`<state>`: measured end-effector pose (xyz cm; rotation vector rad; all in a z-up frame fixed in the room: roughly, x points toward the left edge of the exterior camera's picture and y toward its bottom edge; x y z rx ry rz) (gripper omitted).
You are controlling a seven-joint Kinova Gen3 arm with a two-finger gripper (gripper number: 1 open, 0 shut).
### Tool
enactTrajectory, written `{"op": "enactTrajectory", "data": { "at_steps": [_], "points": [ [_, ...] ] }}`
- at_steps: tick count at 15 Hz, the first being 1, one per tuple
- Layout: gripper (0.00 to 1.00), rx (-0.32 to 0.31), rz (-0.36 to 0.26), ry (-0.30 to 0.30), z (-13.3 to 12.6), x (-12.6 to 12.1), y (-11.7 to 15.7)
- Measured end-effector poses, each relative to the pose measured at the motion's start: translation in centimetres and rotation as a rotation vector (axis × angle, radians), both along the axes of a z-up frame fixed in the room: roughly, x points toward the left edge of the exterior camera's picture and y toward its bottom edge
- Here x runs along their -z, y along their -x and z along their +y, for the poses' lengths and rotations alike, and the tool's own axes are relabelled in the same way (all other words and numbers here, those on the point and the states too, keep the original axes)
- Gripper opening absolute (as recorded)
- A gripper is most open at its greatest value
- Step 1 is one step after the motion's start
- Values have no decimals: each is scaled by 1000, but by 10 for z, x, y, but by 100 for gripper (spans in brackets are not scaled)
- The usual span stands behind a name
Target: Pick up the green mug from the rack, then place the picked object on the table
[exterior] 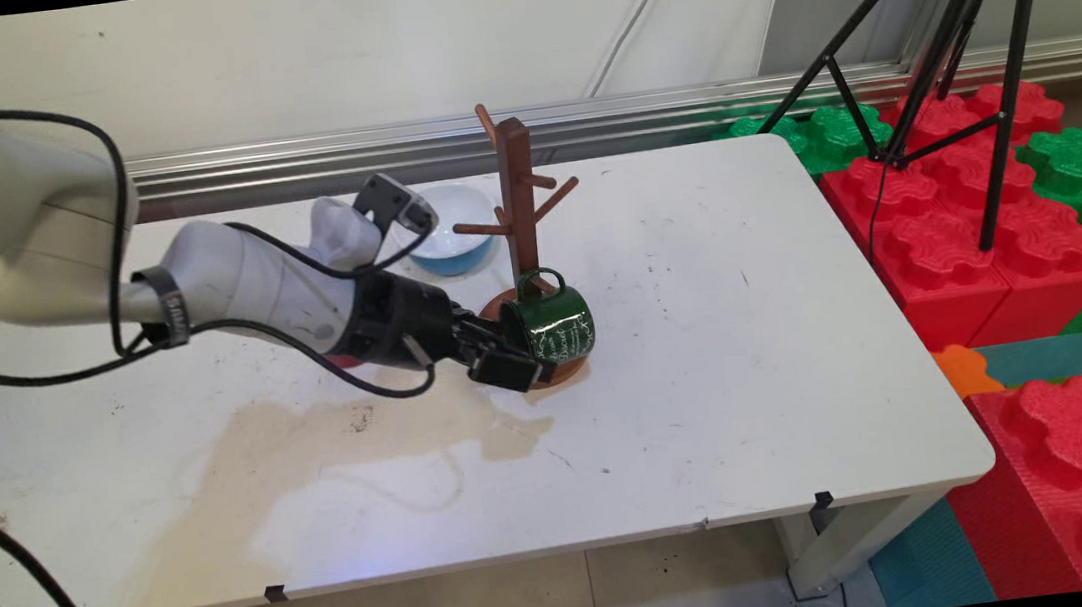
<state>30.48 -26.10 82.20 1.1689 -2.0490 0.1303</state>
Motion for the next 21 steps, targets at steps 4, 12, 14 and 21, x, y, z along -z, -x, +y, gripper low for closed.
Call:
{"op": "enactTrajectory", "data": {
  "at_steps": [4, 12, 14, 21],
  "points": [
    [100, -11, 8, 19, -3, 11, 11],
    [100, -26, 13, 60, -8, 25, 27],
    [0, -26, 12, 66, -9, 27, 29],
    [0, -31, 7, 89, -7, 28, 30]
  ]
}}
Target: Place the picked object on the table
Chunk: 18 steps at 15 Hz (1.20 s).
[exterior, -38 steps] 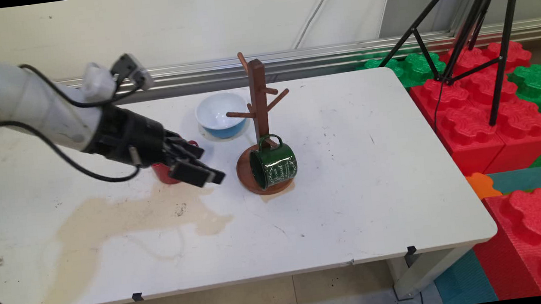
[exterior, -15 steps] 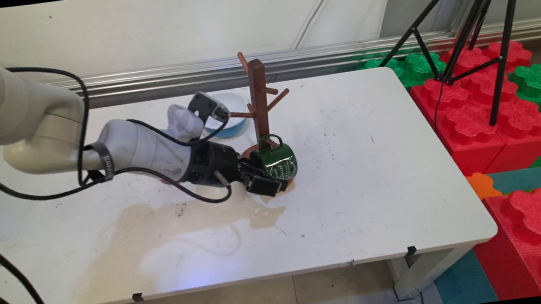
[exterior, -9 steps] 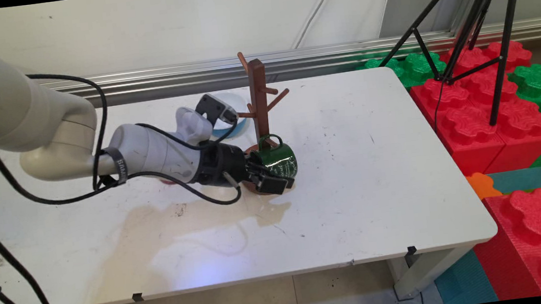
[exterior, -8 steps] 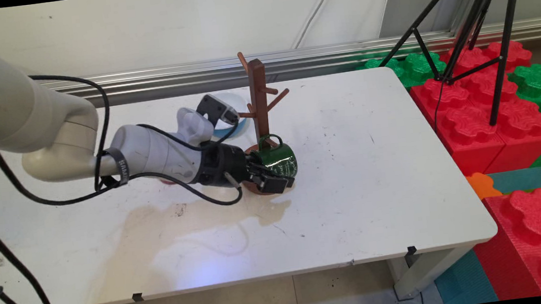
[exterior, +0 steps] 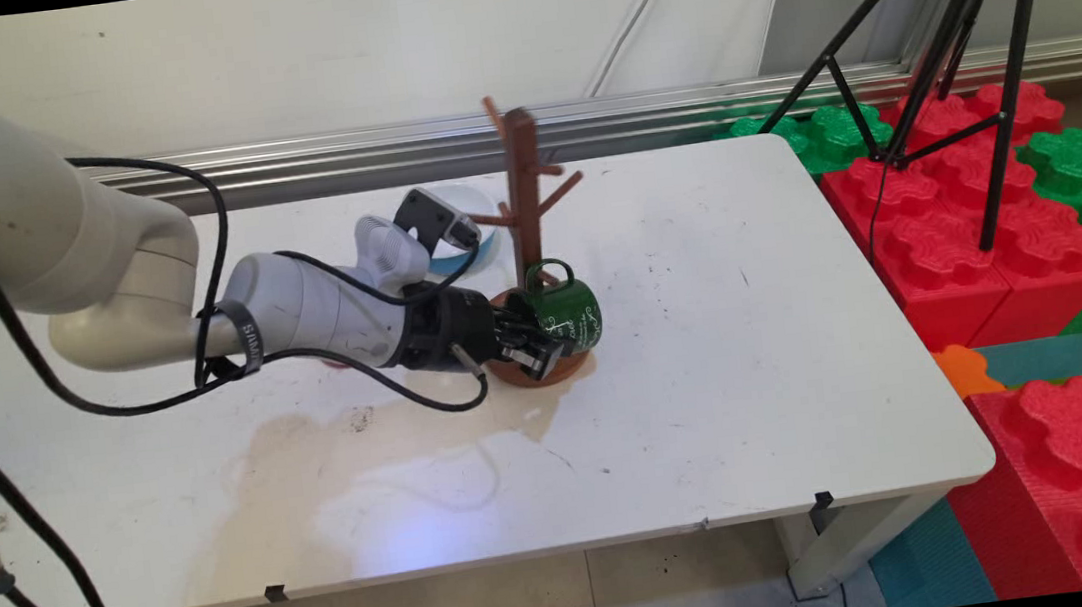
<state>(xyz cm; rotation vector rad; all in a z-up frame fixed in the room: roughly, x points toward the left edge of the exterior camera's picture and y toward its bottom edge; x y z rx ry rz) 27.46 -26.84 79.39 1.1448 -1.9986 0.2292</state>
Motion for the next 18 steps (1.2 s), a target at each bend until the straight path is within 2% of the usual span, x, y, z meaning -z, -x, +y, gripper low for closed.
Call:
{"op": "enactTrajectory", "data": {
  "at_steps": [7, 18],
  "points": [
    [0, 20, -4, 20, 10, -8, -4],
    [0, 75, 0, 55, 28, -26, 5]
  ]
}}
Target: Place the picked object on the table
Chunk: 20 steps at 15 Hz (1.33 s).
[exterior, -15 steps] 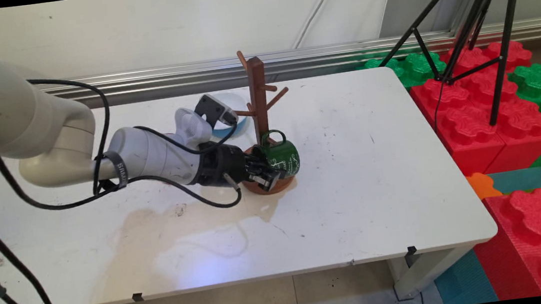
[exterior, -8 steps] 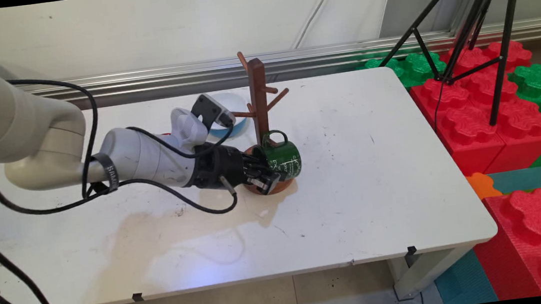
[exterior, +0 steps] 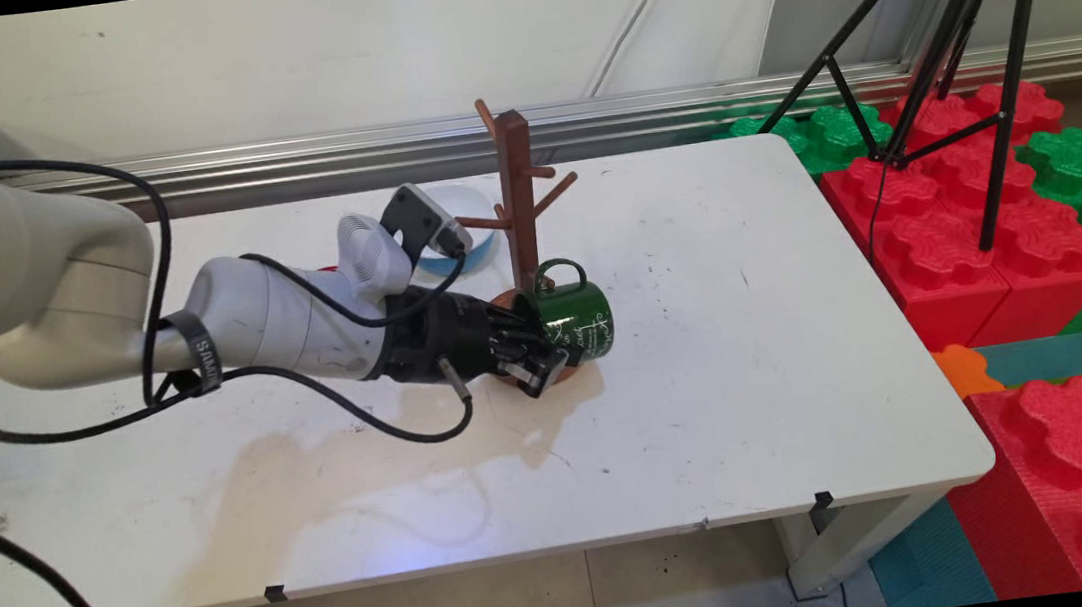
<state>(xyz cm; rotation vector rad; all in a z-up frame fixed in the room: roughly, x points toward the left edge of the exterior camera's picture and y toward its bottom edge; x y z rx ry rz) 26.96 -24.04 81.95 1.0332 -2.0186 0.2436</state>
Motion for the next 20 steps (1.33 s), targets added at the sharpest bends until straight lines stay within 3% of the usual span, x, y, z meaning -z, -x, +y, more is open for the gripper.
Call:
{"op": "enactTrajectory", "data": {
  "at_steps": [8, 16, 20],
  "points": [
    [0, 113, -94, 13, 28, -15, -5],
    [0, 219, -269, 18, 42, -46, -42],
    [0, 264, -377, -10, 42, -69, -64]
  ]
}}
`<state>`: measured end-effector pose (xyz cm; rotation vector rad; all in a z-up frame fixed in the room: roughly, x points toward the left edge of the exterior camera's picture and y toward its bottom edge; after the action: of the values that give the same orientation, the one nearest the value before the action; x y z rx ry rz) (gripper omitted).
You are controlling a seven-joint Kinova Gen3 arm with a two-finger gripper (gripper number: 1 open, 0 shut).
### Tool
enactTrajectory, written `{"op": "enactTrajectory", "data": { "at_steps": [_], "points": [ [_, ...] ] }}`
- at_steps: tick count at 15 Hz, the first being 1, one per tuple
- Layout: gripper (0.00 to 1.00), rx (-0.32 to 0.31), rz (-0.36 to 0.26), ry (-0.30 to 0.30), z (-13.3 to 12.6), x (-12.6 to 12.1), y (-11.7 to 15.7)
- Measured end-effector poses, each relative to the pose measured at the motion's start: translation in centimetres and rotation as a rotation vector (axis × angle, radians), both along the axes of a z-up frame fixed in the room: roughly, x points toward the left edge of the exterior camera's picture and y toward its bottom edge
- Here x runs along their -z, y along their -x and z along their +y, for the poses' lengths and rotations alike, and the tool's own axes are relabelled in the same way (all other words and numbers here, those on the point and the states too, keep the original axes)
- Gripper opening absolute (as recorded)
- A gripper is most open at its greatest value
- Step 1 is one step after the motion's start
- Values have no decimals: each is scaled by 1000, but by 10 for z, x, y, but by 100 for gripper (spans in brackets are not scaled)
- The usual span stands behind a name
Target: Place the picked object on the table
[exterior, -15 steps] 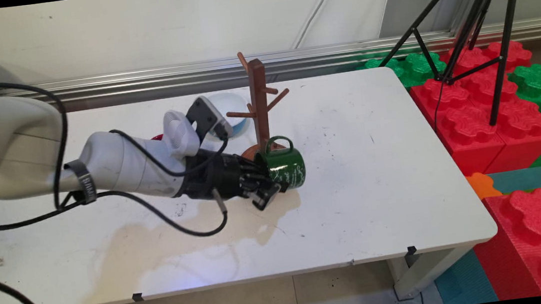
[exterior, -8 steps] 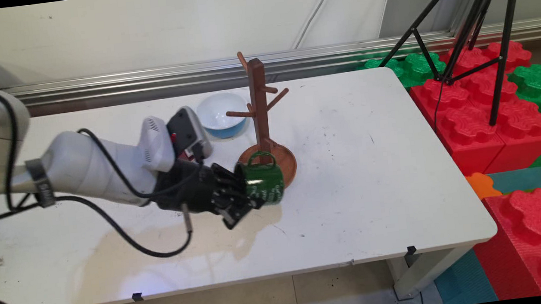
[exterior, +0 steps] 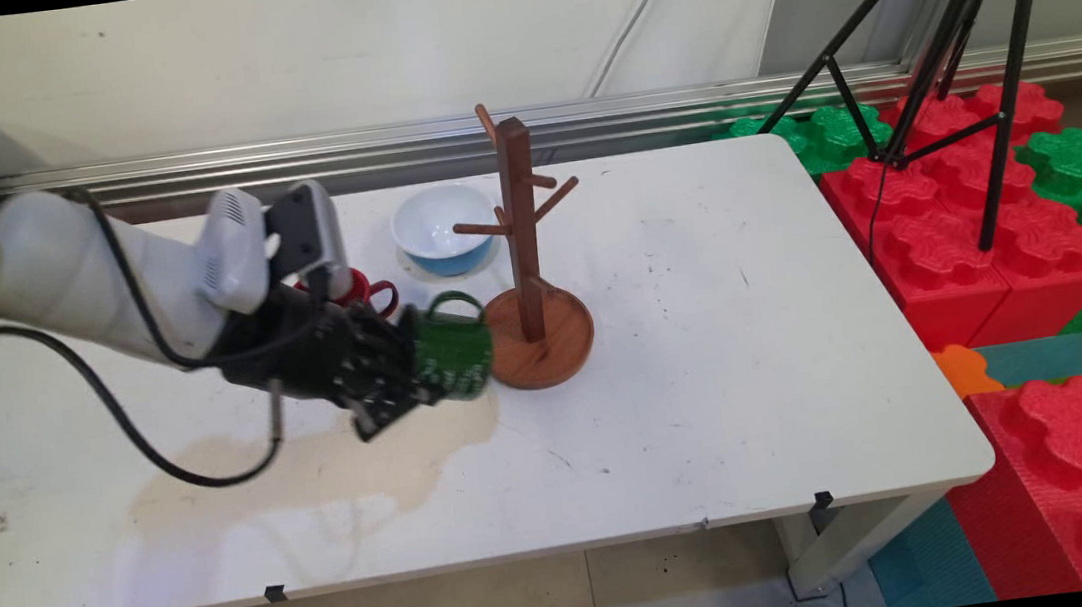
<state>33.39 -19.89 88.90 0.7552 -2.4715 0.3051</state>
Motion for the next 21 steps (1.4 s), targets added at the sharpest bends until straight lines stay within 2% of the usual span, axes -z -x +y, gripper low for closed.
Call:
{"op": "enactTrajectory", "data": {
  "at_steps": [6, 14, 17, 21],
  "points": [
    [0, -23, -222, -73, 9, -23, -38],
    [0, -58, -456, -135, 25, -29, -81],
    [0, -68, -516, -152, 30, -25, -91],
    [0, -78, -564, -180, 31, -11, -94]
  ]
}}
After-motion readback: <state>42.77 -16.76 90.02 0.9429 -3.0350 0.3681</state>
